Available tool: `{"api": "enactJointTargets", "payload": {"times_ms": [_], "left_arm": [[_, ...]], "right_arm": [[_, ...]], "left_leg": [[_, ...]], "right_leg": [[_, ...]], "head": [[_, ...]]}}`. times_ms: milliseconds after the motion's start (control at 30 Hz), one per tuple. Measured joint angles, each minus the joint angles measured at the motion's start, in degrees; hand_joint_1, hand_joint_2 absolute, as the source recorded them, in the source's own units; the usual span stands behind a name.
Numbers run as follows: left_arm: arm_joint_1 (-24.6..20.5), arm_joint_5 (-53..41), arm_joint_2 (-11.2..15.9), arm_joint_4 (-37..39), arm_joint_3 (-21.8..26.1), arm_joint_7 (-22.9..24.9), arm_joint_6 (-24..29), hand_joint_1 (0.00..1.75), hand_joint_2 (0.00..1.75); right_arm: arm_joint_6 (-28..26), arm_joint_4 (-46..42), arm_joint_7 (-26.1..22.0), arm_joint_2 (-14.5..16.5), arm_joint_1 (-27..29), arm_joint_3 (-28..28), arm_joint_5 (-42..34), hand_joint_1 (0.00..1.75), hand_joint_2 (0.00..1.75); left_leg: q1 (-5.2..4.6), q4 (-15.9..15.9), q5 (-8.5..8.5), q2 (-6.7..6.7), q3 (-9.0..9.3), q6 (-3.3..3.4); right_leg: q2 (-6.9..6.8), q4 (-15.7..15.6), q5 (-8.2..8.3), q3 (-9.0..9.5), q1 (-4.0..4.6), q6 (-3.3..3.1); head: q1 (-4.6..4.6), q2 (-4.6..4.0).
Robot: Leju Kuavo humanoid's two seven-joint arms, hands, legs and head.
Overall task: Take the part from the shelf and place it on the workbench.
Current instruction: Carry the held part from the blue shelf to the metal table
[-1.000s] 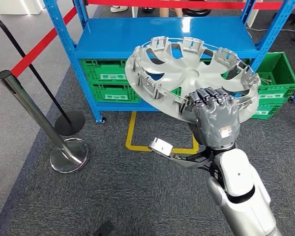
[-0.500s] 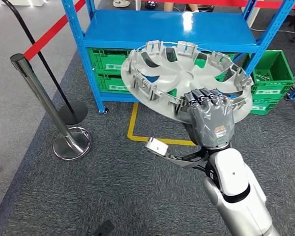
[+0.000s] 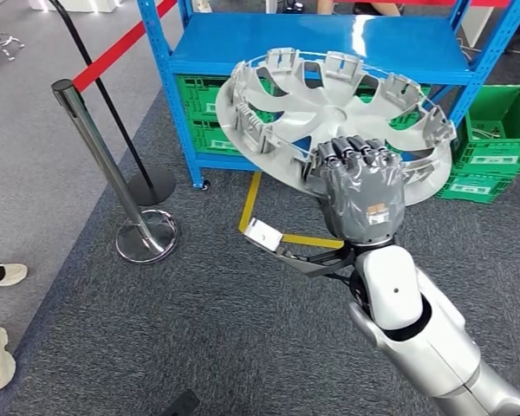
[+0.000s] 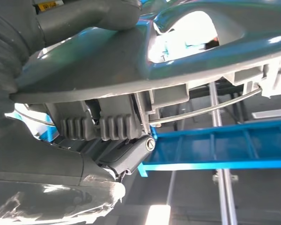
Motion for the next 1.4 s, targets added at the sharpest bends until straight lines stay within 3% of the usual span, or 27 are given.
{"api": "enactJointTargets", "payload": {"times_ms": [67, 100, 167, 233, 267, 300, 367, 433, 500, 567, 600, 633, 667, 733, 800, 867, 900, 933, 967, 1033, 1100, 1133, 1200, 1233, 1300, 1333, 1400], "left_arm": [[-0.06, -0.01, 0.00, 0.00, 0.09, 0.01, -0.09, 0.00, 1.75], [-0.09, -0.02, 0.00, 0.00, 0.11, 0.02, -0.14, 0.00, 1.75], [-0.11, -0.02, 0.00, 0.00, 0.19, 0.08, -0.27, 0.00, 1.75], [-0.12, -0.02, -0.02, 0.00, 0.26, 0.13, -0.35, 0.00, 1.75], [-0.13, -0.02, -0.05, 0.00, 0.28, 0.13, -0.36, 0.00, 1.75], [-0.13, -0.02, -0.07, 0.00, 0.29, 0.14, -0.38, 0.00, 1.75], [-0.07, -0.02, -0.10, 0.00, 0.35, 0.19, -0.43, 0.00, 1.75], [0.00, -0.02, -0.12, 0.00, 0.42, 0.27, -0.49, 0.00, 1.75], [0.03, -0.02, -0.14, 0.00, 0.44, 0.32, -0.56, 0.00, 1.75], [0.05, -0.02, -0.13, 0.00, 0.47, 0.36, -0.65, 0.00, 1.75], [0.06, -0.02, -0.12, 0.00, 0.50, 0.38, -0.69, 0.00, 1.75], [0.06, -0.02, -0.12, 0.00, 0.52, 0.40, -0.73, 0.00, 1.75], [0.06, -0.02, -0.12, 0.00, 0.54, 0.40, -0.76, 0.00, 1.75], [0.06, -0.02, -0.13, 0.00, 0.55, 0.42, -0.78, 0.00, 1.75], [0.06, -0.02, -0.13, 0.00, 0.55, 0.42, -0.87, 0.00, 1.75], [0.10, -0.02, -0.12, 0.00, 0.57, 0.42, -0.99, 0.00, 1.75], [0.12, -0.02, -0.11, 0.00, 0.57, 0.42, -1.04, 0.00, 1.75], [0.11, -0.02, -0.10, 0.00, 0.56, 0.42, -1.10, 0.00, 1.75], [0.09, -0.02, -0.09, 0.00, 0.54, 0.42, -1.17, 0.00, 1.75], [0.05, -0.02, -0.08, 0.00, 0.46, 0.41, -1.31, 0.00, 1.75], [0.03, -0.02, -0.08, 0.00, 0.39, 0.41, -1.45, 0.00, 1.75], [0.02, -0.02, -0.08, 0.00, 0.36, 0.43, -1.50, 0.00, 1.75], [0.03, -0.02, -0.07, 0.00, 0.35, 0.52, -1.63, 0.00, 1.75], [0.03, -0.02, -0.07, 0.00, 0.34, 0.64, -1.68, 0.00, 1.75], [0.02, -0.02, -0.11, 0.01, 0.33, 0.85, -1.76, 0.00, 1.75], [0.03, -0.02, -0.13, 0.01, 0.33, 0.91, -1.78, 0.00, 1.75], [0.09, -0.02, -0.13, 0.02, 0.34, 0.97, -1.80, 0.00, 1.75]], "right_arm": [[0.00, 0.18, 0.41, -0.23, -0.31, 0.56, 0.01, 1.75, 1.75], [-0.01, 0.32, 0.63, -0.34, -0.46, 0.86, 0.01, 1.75, 1.75], [-0.02, 0.55, 0.98, -0.56, -0.77, 1.41, -0.01, 1.75, 1.75], [-0.07, 0.62, 1.25, -0.81, -1.15, 1.86, -0.01, 1.75, 1.75], [-0.10, 0.64, 1.37, -0.99, -1.37, 2.04, -0.01, 1.75, 1.75], [-0.13, 0.65, 1.47, -1.15, -1.59, 2.20, -0.01, 1.75, 1.75], [-0.16, 0.74, 1.60, -1.39, -1.88, 2.49, -0.01, 1.75, 1.75], [-0.20, 0.83, 1.66, -1.66, -1.97, 2.79, -0.02, 1.75, 1.75], [-0.24, 0.90, 1.68, -2.05, -1.96, 3.21, -0.02, 1.75, 1.75], [-0.26, 1.03, 1.69, -2.37, -1.89, 3.64, -0.02, 1.75, 1.75], [-0.26, 1.14, 1.69, -2.49, -1.86, 3.82, -0.02, 1.75, 1.75], [-0.26, 1.26, 1.69, -2.58, -1.84, 3.95, -0.03, 1.75, 1.75], [-0.27, 1.35, 1.69, -2.64, -1.85, 4.04, -0.03, 1.75, 1.75], [-0.29, 1.44, 1.63, -2.70, -1.92, 4.13, -0.03, 1.75, 1.75], [-0.49, 1.46, 1.52, -2.72, -2.04, 4.20, -0.02, 1.75, 1.75], [-0.73, 1.50, 1.49, -2.75, -2.10, 4.35, -0.02, 1.75, 1.75], [-0.78, 1.52, 1.52, -2.78, -2.08, 4.43, -0.02, 1.75, 1.75], [-0.85, 1.54, 1.58, -2.81, -2.03, 4.48, -0.03, 1.75, 1.75], [-0.92, 1.55, 1.66, -2.88, -1.97, 4.50, -0.03, 1.75, 1.75], [-1.09, 1.52, 1.82, -3.12, -1.81, 4.51, -0.02, 1.75, 1.75], [-1.19, 1.52, 1.96, -3.52, -1.53, 4.51, -0.01, 1.75, 1.75], [-1.22, 1.52, 1.98, -3.70, -1.31, 4.51, -0.02, 1.75, 1.75], [-1.28, 1.52, 1.93, -3.93, -0.92, 4.51, -0.03, 1.75, 1.75], [-1.31, 1.49, 1.88, -4.03, -0.82, 4.51, -0.03, 1.75, 1.75], [-1.47, 1.34, 1.78, -4.39, -0.82, 4.45, -0.03, 1.75, 1.75], [-1.57, 1.26, 1.73, -4.55, -0.81, 4.41, -0.02, 1.75, 1.75], [-1.71, 1.20, 1.61, -4.73, -0.76, 4.38, -0.02, 1.75, 1.75]], "left_leg": [[0.05, 7.43, -3.44, 0.67, -2.32, -0.17], [0.06, 8.75, -3.67, 0.76, -2.24, -0.15], [0.03, 5.02, -1.70, 1.25, 1.18, 0.11], [-0.34, -2.49, 0.20, 3.59, 6.30, 0.61], [-0.56, -5.19, 0.50, 4.64, 7.89, 0.89], [-0.78, -6.64, 0.42, 5.23, 8.55, 1.18], [-0.82, -7.39, 0.50, 4.25, 8.30, 1.90], [-0.63, -7.70, 0.91, 2.90, 8.07, 2.69], [-0.51, -7.82, 1.26, 1.60, 7.88, 3.26], [-0.62, -7.81, 1.50, 0.12, 7.67, 3.60], [-0.69, -7.80, 1.62, -0.69, 7.60, 3.69], [-0.73, -7.79, 1.74, -1.52, 7.57, 3.70], [-0.73, -7.77, 1.86, -2.37, 7.56, 3.64], [-0.74, -7.65, 2.13, -3.90, 7.38, 3.32], [-0.61, -7.45, 2.60, -5.04, 6.74, 2.75], [-0.32, -7.43, 3.19, -6.14, 6.00, 2.00], [-0.28, -7.34, 3.20, -5.98, 5.71, 1.67], [-0.34, -6.66, 2.66, -4.94, 5.27, 1.31], [-0.42, -4.98, 1.46, -3.40, 4.44, 0.97], [-0.27, 1.62, -2.34, -0.21, 1.46, 0.29], [0.12, 7.88, -4.80, 0.63, -1.09, -0.18], [0.31, 8.48, -4.58, 0.75, -1.03, -0.35], [0.59, 3.90, -1.84, 1.48, 2.06, -0.53], [0.55, 0.08, -0.49, 2.78, 4.27, -0.58], [0.17, -5.40, 0.77, 4.92, 7.05, 0.11], [-0.06, -6.44, 0.72, 5.35, 7.32, 0.63], [-0.24, -6.61, 0.91, 4.04, 6.96, 1.80]], "right_leg": [[-1.41, 0.01, 0.43, -0.62, 0.15, -0.28], [-2.12, 0.01, 0.62, -0.89, 0.19, -0.29], [-3.40, 0.02, 0.87, -1.20, 0.26, -0.18], [-4.51, 0.05, 1.00, -1.37, 0.53, 0.10], [-5.06, 0.10, 1.08, -1.45, 0.74, 0.32], [-5.63, 0.13, 1.16, -1.53, 0.94, 0.54], [-6.66, 0.11, 1.23, -1.60, 1.03, 1.10], [-5.03, 1.64, -0.10, -2.41, 0.77, 1.56], [-1.83, 7.95, -3.50, -5.26, 0.62, 1.77], [-0.58, 15.51, -6.26, -8.71, 0.66, 1.82], [-0.47, 16.99, -6.26, -9.48, 0.69, 1.80], [-0.40, 16.16, -5.19, -9.15, 0.70, 1.70], [-0.11, 13.14, -3.28, -7.72, 0.71, 1.55], [2.06, 4.97, 0.10, -3.74, 0.50, 1.16], [3.85, 0.66, 1.03, -1.59, 0.40, 1.00], [3.26, 0.34, 1.09, -1.55, 0.58, 0.80], [2.62, 0.22, 1.28, -1.60, 0.58, 0.51], [1.95, 0.05, 1.48, -1.58, 0.51, 0.19], [1.25, -0.15, 1.66, -1.55, 0.42, -0.10], [-0.18, -0.26, 1.83, -1.63, 0.42, -0.40], [-1.76, -0.25, 1.85, -1.75, 0.43, -0.43], [-2.60, -0.25, 1.86, -1.78, 0.42, -0.41], [-4.06, -0.22, 1.84, -1.76, 0.38, -0.23], [-4.66, -0.20, 1.83, -1.76, 0.41, 0.00], [-5.75, 0.01, 1.75, -1.95, 0.76, 0.68], [-6.33, 0.05, 1.74, -2.01, 0.96, 1.02], [-7.49, -0.02, 1.61, -2.01, 0.96, 1.57]], "head": [[-0.06, 0.00], [-0.05, 0.00], [-0.06, 0.00], [-0.11, 0.00], [-0.11, 0.00], [-0.15, 0.00], [-0.13, 0.00], [-0.08, 0.00], [0.05, 0.00], [0.11, 0.00], [0.11, 0.00], [0.11, 0.00], [0.12, 0.00], [0.09, 0.00], [0.05, 0.00], [0.06, 0.00], [0.05, 0.00], [-0.15, 0.00], [-0.38, 0.00], [-0.86, 0.00], [-0.89, 0.00], [-0.89, 0.00], [-0.89, 0.00], [-0.90, 0.00], [-0.88, 0.00], [-0.88, 0.00], [-0.87, 0.00]]}}
